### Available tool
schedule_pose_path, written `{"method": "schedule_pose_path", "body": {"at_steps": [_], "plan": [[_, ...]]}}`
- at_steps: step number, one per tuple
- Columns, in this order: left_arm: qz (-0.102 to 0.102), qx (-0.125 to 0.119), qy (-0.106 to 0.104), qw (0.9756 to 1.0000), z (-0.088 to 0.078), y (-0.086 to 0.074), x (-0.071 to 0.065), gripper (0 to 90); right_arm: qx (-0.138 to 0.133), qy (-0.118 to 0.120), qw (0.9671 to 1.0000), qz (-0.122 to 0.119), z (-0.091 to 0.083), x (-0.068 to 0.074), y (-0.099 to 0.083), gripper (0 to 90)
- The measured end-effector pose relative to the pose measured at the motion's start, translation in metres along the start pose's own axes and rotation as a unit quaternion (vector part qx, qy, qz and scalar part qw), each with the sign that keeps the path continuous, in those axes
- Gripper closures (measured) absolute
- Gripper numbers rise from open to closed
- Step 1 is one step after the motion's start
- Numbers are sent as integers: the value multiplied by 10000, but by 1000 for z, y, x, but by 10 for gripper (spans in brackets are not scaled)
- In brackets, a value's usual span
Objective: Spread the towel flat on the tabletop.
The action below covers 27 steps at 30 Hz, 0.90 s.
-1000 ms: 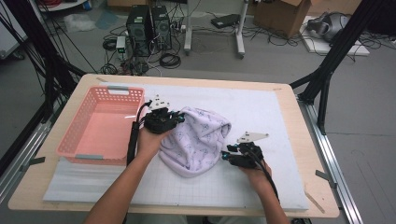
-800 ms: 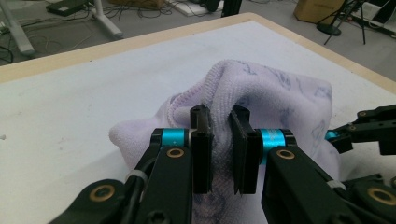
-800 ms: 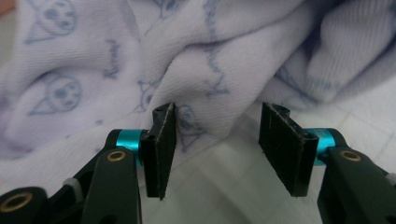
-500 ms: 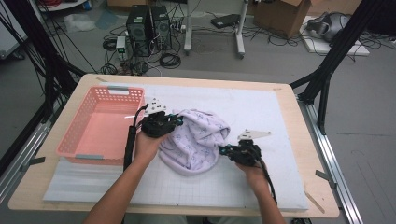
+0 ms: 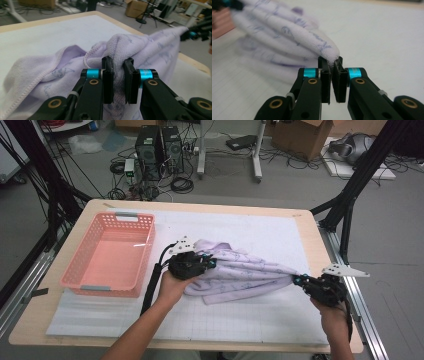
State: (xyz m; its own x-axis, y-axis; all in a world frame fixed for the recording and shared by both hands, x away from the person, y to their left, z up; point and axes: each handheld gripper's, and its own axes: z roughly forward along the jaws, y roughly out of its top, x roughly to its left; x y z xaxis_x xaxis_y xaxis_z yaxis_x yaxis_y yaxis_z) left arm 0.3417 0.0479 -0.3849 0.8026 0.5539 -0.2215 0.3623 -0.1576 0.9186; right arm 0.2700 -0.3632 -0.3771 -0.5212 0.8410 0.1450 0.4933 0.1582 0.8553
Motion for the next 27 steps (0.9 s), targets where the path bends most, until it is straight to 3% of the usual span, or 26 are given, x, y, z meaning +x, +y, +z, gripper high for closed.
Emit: {"method": "schedule_pose_path", "body": {"at_steps": [2,4,6,10,12,13,15,16,19,23,25,27], "plan": [[5,-26,46,10000,3,1,1,800,-130,-183,9997,56,0,-4,5,858],[46,-27,230,9997,5,2,5,799,-93,-400,9992,6,10,-3,12,858],[-7,-3,421,9991,7,0,14,799,-48,-562,9984,-35,26,-1,19,857],[142,70,855,9962,9,-5,29,798,-8,-715,9974,-46,61,0,28,855],[95,54,975,9952,12,-7,36,786,92,-841,9964,-110,77,1,30,852],[57,59,999,9950,13,-9,38,752,157,-894,9958,-109,85,1,31,843],[-113,57,946,9954,12,-9,38,555,305,-992,9945,-106,95,2,30,748],[-94,29,889,9960,9,-9,37,500,327,-1008,9943,-96,96,3,29,673],[154,38,860,9962,-2,-9,32,462,185,-1048,9942,-128,85,7,25,598],[157,-3,784,9968,-19,-12,26,450,27,-1258,9918,-201,61,10,14,522],[146,-22,748,9971,-27,-15,24,452,-39,-1364,9904,-205,49,11,8,520],[206,5,742,9970,-35,-21,21,452,-67,-1299,9914,-165,39,13,2,524]]}}
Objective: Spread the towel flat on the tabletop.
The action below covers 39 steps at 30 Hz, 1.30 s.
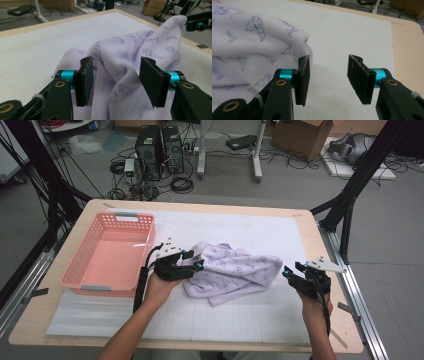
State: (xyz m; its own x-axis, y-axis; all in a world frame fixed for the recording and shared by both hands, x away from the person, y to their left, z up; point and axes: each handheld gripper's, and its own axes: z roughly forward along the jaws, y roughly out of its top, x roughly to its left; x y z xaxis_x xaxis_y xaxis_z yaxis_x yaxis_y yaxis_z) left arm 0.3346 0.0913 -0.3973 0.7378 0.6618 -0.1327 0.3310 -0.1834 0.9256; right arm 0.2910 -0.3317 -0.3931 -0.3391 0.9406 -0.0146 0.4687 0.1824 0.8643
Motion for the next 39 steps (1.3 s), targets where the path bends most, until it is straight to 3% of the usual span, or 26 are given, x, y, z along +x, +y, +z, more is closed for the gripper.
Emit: {"method": "schedule_pose_path", "body": {"at_steps": [4,6,7,10,14,17,18,20,22,24,26,29,31,33,34,36,39], "plan": [[44,94,-43,9999,-14,-14,1,459,95,315,9992,-223,-12,15,-12,542],[164,215,-155,9995,-18,-22,1,542,114,475,9983,-329,-13,24,-18,543],[220,294,-187,9992,-19,-26,1,587,116,527,9979,-344,-12,29,-21,537],[216,649,-293,9972,-14,-34,1,603,223,834,9955,-402,-7,45,-29,536],[302,1089,-343,9930,3,-41,-5,534,398,1139,9909,-605,2,63,-29,544],[612,1483,-218,9868,18,-47,-12,508,444,1447,9868,-579,6,72,-30,550],[823,1524,-105,9848,21,-48,-15,534,416,1448,9866,-627,6,75,-30,537],[885,1546,-11,9840,22,-47,-18,627,378,1413,9868,-696,6,81,-30,503],[912,1558,35,9836,21,-47,-19,730,423,1414,9865,-715,8,82,-29,503],[806,1584,-38,9841,19,-46,-20,814,452,1376,9873,-652,13,78,-29,506],[593,1596,-290,9850,15,-47,-20,833,468,1337,9882,-587,18,74,-28,500],[457,1512,-593,9857,7,-49,-23,836,537,1224,9895,-544,28,70,-24,498],[417,1387,-688,9871,1,-48,-26,836,645,1185,9895,-519,40,67,-19,559],[293,1188,-784,9894,-3,-46,-28,836,835,1222,9873,-577,54,65,-13,723],[269,1098,-832,9901,-5,-44,-28,836,914,1198,9867,-615,61,64,-11,755],[110,961,-945,9908,-5,-42,-28,836,901,1159,9872,-626,72,60,-3,789],[44,893,-978,9912,-2,-42,-29,837,861,893,9901,-655,85,54,9,802]]}}
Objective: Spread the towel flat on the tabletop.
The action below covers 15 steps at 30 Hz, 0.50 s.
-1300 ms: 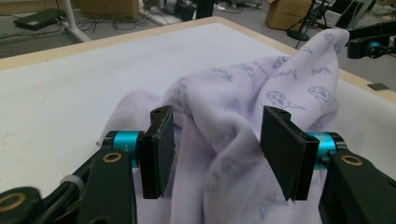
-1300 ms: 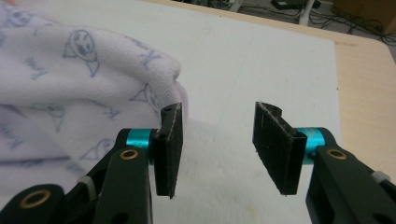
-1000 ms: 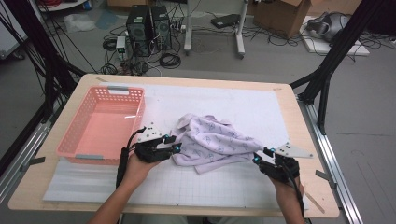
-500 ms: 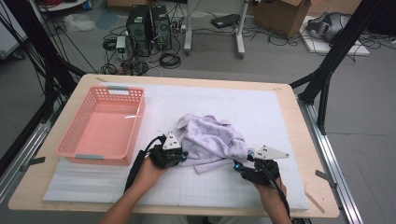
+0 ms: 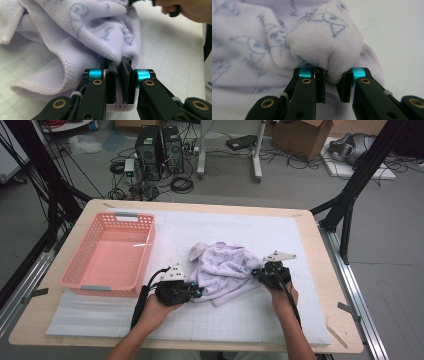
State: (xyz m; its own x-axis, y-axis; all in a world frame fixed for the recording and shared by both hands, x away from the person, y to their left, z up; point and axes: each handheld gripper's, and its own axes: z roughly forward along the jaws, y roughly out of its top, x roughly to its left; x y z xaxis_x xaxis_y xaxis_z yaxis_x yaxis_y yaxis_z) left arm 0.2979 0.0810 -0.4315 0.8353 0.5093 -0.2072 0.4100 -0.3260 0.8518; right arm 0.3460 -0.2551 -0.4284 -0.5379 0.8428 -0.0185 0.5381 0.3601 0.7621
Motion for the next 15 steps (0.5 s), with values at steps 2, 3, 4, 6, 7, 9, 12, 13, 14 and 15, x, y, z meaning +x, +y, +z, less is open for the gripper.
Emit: {"method": "schedule_pose_path", "body": {"at_steps": [2,3,4,6,7,9,12,13,14,15], "plan": [[-6,10,53,10000,5,0,0,837,-13,-209,9998,9,5,-8,9,808],[-10,-5,118,9999,7,0,0,836,-21,-302,9995,52,7,-12,13,809],[-38,-62,164,9998,9,0,0,836,-29,-408,9991,117,9,-17,17,809],[-30,-118,358,9993,15,0,3,836,-77,-590,9979,239,13,-28,24,810],[-117,-186,405,9989,17,0,5,835,-99,-684,9969,371,14,-34,27,811],[-272,-367,476,9978,21,2,8,832,-119,-866,9949,507,18,-44,32,808],[-149,-368,673,9969,23,6,12,816,5,-889,9937,682,21,-50,32,732],[-165,-404,697,9966,22,6,13,792,29,-871,9935,725,20,-50,30,666],[-171,-413,755,9961,21,7,14,742,30,-859,9938,707,19,-49,29,627],[-210,-403,809,9957,19,7,15,669,20,-825,9943,682,16,-47,26,598]]}}
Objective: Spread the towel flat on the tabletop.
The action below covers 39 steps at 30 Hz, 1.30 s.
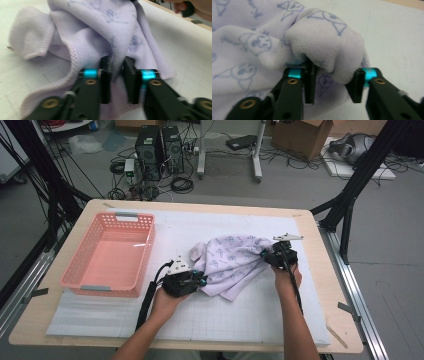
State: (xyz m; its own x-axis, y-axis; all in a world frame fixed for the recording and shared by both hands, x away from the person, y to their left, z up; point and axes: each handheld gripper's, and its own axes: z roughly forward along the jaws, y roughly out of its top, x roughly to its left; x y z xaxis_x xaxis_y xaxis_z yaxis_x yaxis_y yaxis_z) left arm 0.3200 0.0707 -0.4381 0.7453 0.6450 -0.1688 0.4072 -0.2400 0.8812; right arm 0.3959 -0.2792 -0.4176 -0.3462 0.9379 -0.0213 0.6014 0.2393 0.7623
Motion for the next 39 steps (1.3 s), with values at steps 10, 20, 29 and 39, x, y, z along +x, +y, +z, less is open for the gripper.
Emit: {"method": "schedule_pose_path", "body": {"at_steps": [10,20,29,39], "plan": [[198,87,416,9989,-21,0,3,501,-57,64,9998,-206,-45,-8,-46,460],[156,592,571,9965,-7,-5,16,376,-163,943,9936,-598,-63,29,-78,455],[501,1085,603,9910,0,-7,11,738,171,1892,9756,-1105,-41,102,-66,476],[143,959,205,9951,-22,-18,10,855,199,1834,9718,-1472,-44,101,-70,862]]}}
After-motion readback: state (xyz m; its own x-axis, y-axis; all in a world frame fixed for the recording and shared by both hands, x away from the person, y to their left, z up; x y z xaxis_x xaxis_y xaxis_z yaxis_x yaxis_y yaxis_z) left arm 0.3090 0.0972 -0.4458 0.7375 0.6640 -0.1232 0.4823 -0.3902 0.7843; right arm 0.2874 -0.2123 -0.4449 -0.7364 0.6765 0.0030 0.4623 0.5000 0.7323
